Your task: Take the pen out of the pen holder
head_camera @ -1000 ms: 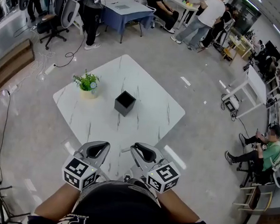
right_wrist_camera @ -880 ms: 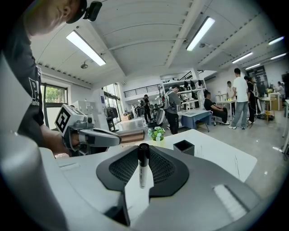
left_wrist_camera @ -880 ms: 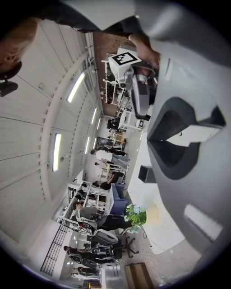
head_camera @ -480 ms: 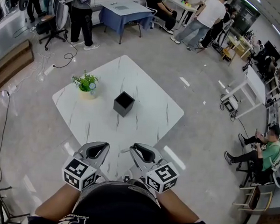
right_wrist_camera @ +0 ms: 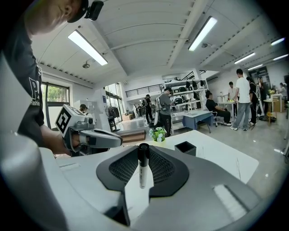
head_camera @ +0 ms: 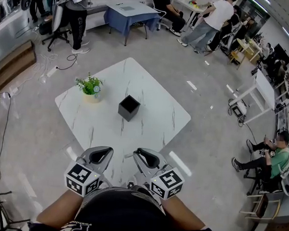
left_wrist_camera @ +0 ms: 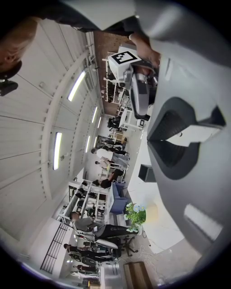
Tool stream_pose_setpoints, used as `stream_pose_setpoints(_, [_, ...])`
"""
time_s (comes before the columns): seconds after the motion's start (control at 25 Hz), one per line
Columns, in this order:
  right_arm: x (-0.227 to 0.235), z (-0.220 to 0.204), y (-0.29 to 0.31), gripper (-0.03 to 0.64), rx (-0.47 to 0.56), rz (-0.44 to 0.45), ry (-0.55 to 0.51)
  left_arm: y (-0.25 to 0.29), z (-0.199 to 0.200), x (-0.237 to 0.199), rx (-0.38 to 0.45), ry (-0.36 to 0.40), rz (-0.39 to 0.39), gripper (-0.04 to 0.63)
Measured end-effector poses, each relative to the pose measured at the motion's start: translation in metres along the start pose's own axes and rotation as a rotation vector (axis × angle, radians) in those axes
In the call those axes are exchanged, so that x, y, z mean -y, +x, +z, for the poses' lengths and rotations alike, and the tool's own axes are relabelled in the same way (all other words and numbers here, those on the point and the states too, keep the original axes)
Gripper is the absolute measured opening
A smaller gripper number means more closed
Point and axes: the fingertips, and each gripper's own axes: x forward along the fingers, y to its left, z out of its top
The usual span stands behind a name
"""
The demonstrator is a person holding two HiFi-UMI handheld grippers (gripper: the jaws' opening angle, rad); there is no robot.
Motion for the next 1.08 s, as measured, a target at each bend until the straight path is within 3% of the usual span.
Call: stream_pose_setpoints(1.08, [0.0018,0.0023,0.0030,0.066,-0.017,0.011,-0.023,0.0034,0.0025,0.0019,-0.009,0.002,-0.008,0.057])
